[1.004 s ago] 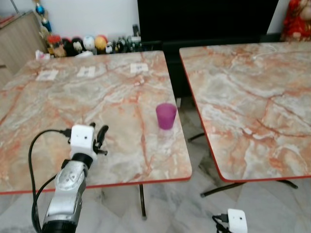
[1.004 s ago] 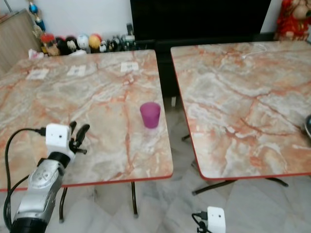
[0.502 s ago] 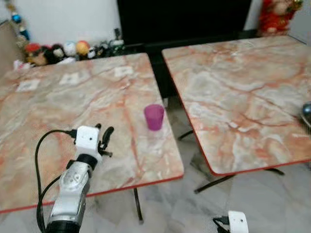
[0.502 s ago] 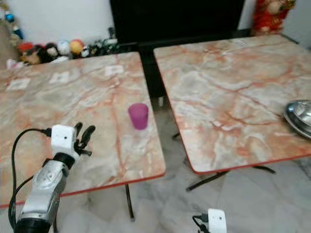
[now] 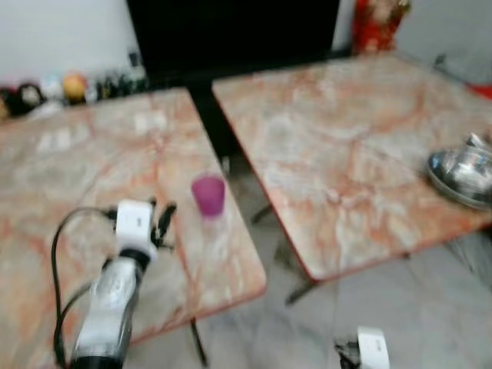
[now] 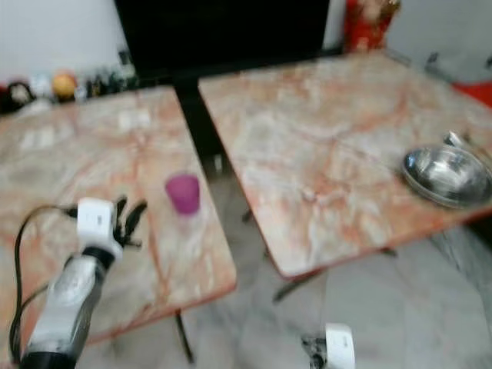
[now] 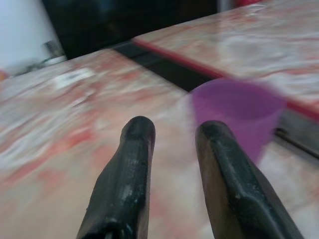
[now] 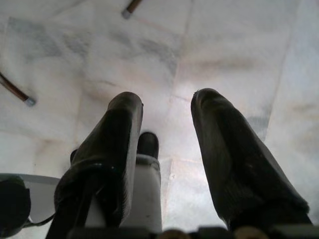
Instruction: Setting the table
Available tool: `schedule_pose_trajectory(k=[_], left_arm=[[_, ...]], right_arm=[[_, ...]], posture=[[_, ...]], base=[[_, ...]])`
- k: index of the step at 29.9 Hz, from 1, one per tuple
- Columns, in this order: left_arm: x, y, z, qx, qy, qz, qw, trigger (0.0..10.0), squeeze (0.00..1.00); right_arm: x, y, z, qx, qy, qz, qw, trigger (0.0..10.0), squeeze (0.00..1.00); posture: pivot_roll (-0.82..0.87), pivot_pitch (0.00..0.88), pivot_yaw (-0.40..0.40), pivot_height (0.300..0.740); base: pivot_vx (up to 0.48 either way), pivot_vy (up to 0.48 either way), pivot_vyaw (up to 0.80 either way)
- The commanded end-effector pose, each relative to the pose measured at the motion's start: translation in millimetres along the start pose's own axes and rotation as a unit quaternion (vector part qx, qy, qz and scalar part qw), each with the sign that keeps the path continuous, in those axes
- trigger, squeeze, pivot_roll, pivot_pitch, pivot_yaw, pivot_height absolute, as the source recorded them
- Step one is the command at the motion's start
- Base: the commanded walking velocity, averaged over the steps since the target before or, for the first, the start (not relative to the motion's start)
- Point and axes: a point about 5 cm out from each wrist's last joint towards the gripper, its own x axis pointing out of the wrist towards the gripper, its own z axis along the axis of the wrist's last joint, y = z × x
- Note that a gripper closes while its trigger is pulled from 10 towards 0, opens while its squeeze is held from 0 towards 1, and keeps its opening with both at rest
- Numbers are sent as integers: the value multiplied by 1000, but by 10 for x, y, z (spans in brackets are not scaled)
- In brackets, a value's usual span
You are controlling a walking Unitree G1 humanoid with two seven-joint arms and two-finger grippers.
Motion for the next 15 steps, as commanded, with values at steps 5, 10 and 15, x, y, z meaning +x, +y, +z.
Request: schedule_pose_trajectory(k=[5,10,15], left_arm=[[-16,12,19,0,-1,-1,1000,10000,0],[-6,-4,24,1,-1,-7,1000,10000,0],[3,-9,29,0,-2,-10,1000,10000,0]], right_arm=[[2,15,12,1,-4,2,1000,10000,0],[2,21,14,2,-6,3,1000,10000,0],[1,25,11,2,-6,3,1000,10000,0]], posture=[[24,0,55,740],[21,0,60,740],[24,0,63,740]], base=[[0,0,0],[0,0,0],[0,0,0]])
